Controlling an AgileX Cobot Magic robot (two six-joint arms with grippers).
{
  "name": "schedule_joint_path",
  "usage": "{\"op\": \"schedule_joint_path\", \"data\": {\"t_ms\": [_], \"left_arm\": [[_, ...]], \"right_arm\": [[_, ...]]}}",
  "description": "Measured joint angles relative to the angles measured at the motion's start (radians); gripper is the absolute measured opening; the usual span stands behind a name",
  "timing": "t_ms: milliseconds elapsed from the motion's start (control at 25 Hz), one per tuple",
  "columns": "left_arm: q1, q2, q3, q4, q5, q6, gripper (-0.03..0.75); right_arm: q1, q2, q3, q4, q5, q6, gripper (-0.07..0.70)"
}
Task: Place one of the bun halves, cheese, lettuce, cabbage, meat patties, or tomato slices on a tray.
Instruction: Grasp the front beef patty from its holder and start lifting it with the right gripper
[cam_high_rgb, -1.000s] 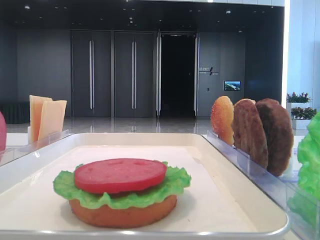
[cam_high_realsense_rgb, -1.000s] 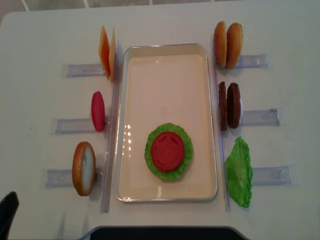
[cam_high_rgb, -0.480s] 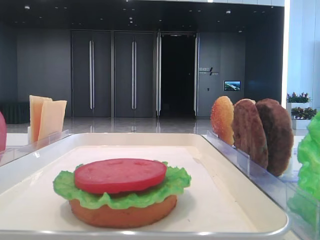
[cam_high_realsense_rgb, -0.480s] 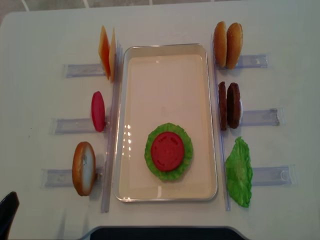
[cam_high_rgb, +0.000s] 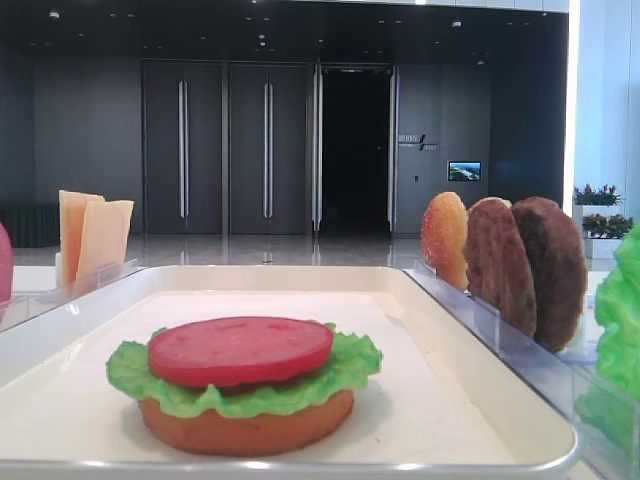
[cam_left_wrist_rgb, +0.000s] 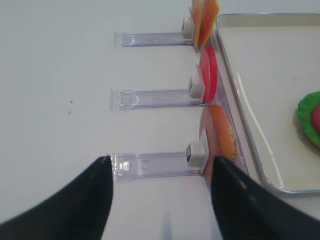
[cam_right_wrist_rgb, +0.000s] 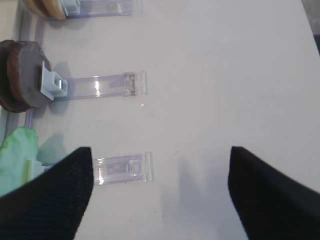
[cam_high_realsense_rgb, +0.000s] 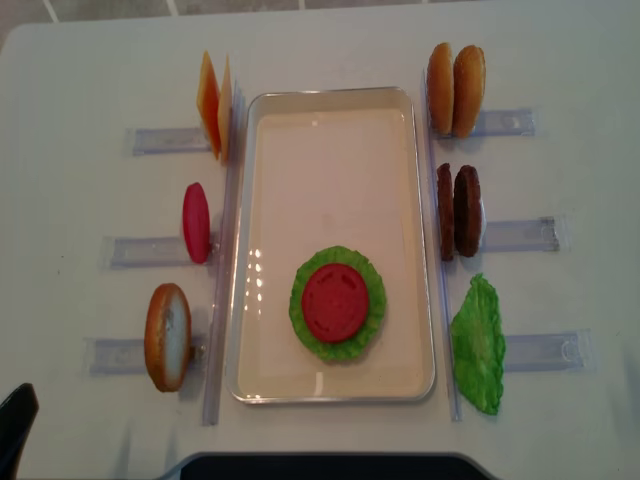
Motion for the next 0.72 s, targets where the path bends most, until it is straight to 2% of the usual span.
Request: {"op": "schedule_joint_path", "data": {"t_ms": [360, 720], "left_arm": [[0.0, 0.0, 0.0, 0.0, 0.0, 0.0, 0.471], [0.0, 0.0, 0.0, 0.0, 0.0, 0.0, 0.471]], "right_arm": [[0.0, 0.429, -0.156, -0.002, 0.017, 0.048, 0.556], [0.0, 0.65, -0.21, -0.002, -0.036, 0.048, 0.556]]}}
